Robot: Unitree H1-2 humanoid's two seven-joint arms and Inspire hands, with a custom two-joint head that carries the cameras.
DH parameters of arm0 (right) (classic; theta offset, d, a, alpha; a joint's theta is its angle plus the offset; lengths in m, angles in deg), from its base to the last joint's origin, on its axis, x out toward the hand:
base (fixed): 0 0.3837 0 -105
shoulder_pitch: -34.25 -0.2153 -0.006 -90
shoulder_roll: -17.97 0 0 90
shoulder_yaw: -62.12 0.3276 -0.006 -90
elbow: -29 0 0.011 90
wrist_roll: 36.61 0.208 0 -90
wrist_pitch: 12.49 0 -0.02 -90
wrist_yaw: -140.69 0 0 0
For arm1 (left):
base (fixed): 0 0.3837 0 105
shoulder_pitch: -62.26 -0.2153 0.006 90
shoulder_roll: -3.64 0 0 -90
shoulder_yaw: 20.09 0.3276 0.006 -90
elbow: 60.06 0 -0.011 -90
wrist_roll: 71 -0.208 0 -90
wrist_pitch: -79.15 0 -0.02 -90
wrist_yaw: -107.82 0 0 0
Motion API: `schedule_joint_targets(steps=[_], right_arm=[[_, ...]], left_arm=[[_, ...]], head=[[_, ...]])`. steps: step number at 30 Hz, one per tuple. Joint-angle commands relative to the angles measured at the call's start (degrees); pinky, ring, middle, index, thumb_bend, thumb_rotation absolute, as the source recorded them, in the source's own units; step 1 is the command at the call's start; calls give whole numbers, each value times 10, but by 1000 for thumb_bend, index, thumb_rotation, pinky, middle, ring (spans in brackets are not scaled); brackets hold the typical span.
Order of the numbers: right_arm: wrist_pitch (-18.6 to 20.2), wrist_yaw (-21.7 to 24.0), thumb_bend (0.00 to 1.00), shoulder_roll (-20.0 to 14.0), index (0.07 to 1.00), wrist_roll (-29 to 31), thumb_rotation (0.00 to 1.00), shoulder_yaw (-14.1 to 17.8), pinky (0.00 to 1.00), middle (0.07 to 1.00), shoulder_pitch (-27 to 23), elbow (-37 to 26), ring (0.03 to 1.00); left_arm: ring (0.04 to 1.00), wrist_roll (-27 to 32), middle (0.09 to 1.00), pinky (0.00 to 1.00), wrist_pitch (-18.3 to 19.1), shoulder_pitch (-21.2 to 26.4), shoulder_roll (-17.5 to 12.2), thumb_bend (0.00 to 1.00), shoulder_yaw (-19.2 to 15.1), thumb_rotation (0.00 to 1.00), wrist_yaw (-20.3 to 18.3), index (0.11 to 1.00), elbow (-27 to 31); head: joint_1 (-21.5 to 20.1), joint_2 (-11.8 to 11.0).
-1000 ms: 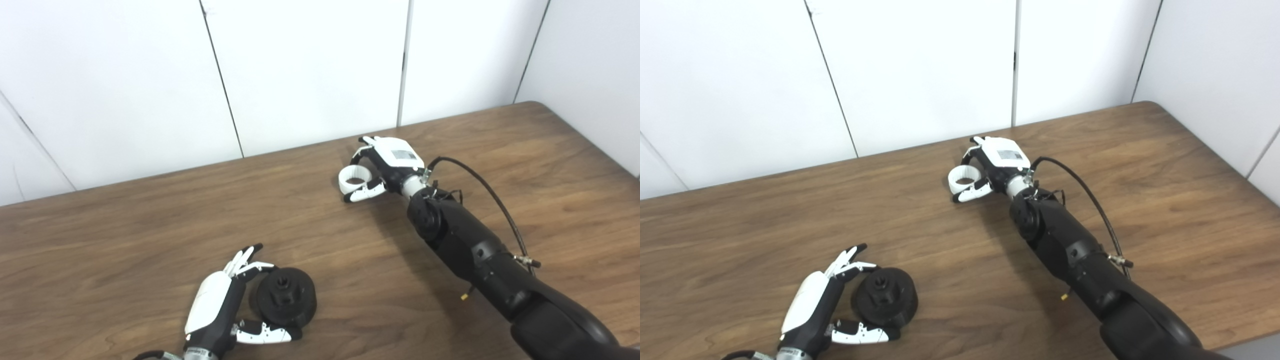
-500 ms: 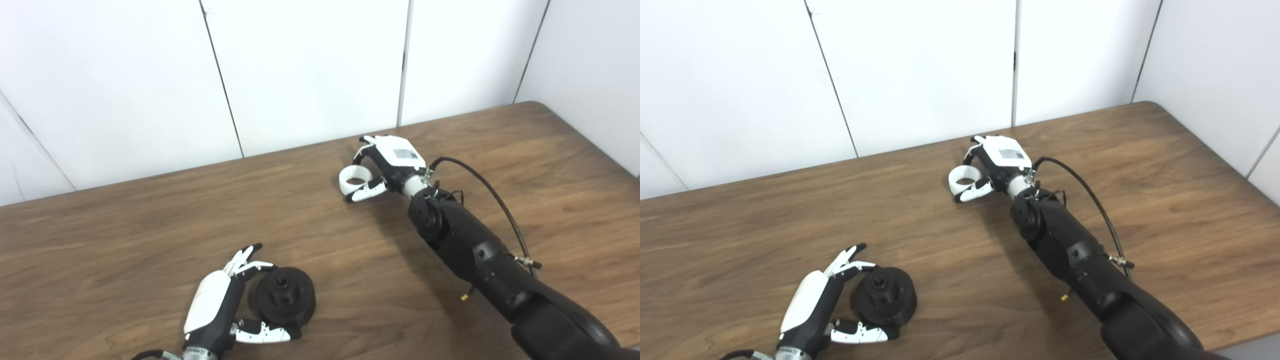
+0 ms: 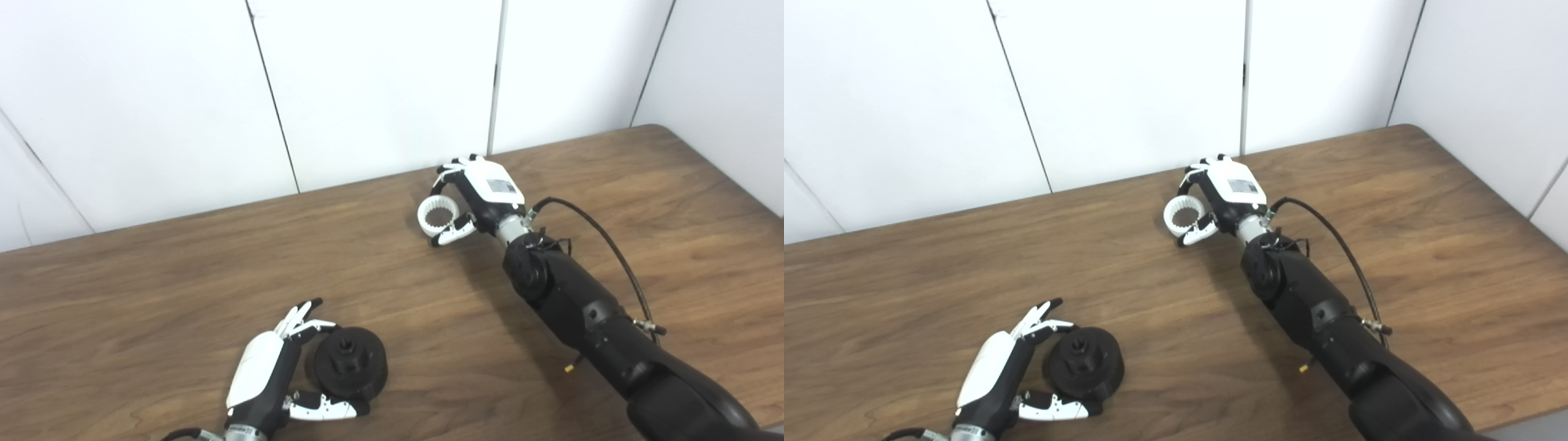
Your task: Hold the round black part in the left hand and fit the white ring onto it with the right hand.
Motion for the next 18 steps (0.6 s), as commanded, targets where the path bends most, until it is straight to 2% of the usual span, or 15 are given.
schedule_joint_targets(steps=[1,8,18], right_arm=[[-8,-15,522,-6,482,-2,148,8,1000,838,-22,-8,926],[-8,-19,524,-3,481,9,147,22,1000,826,-17,-23,916],[34,20,522,10,482,54,146,78,1000,834,22,-155,930]], left_arm=[[981,-7,960,947,10,0,-8,943,4,282,-20,604,3],[981,-8,961,944,11,0,-8,945,4,277,-20,604,4],[979,-11,962,917,13,1,-4,937,8,270,-21,607,3]], head=[[0,1],[1,1],[11,1]])
